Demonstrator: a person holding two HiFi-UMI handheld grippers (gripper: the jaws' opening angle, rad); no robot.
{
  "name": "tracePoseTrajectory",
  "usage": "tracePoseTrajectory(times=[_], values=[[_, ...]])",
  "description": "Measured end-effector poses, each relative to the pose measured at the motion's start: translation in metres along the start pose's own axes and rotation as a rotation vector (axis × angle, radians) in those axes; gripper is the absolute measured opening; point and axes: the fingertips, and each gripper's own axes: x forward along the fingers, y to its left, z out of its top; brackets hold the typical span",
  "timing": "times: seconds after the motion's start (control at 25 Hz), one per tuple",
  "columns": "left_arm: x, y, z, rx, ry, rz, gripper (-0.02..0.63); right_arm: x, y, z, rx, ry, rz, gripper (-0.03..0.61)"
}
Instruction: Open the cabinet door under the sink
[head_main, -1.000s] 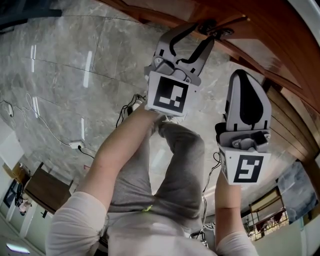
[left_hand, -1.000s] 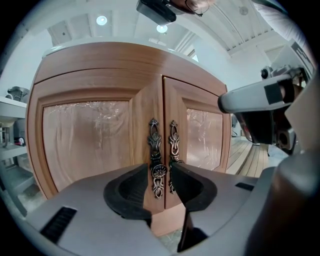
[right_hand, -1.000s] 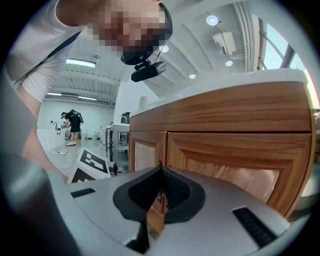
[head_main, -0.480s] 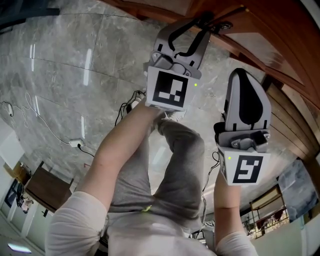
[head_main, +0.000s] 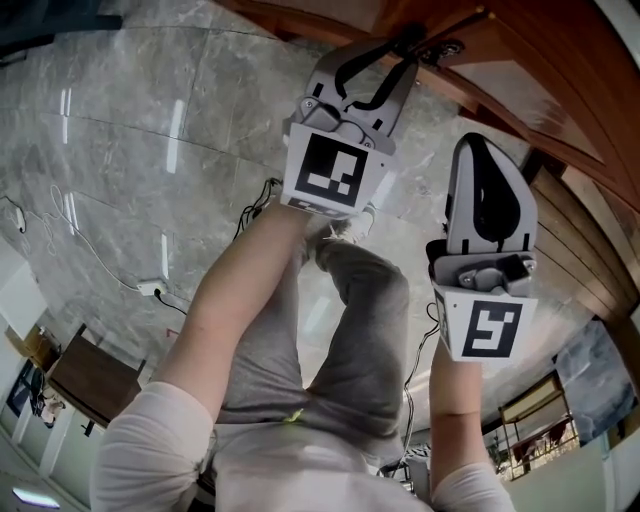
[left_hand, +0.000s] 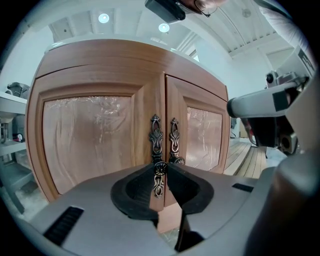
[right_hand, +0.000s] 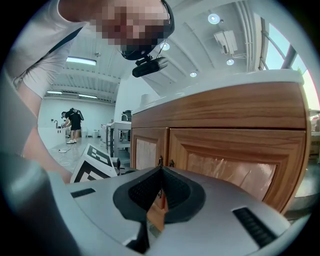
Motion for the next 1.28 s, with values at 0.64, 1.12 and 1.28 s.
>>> tracePoseTrajectory(times=[0.64,1.12,1.28], values=[[-0.037,-0.005,-0.008,-0.008,0.02,-0.063,0.089,0.027,0.009,-0.004,0.039,0.016,-0.003,0.032],[-0.06,-0.008,-0.014,-0.013,0.03,-0.104,0.089,0.055,0.015,0.005,-0.027,0.019,0.001,0.031],[-0.069,-0.008,-0.016,-0.024,0.035,-0.12,0.089,0.061,0.021,0.009,-0.041,0.02,0.005,0.032]])
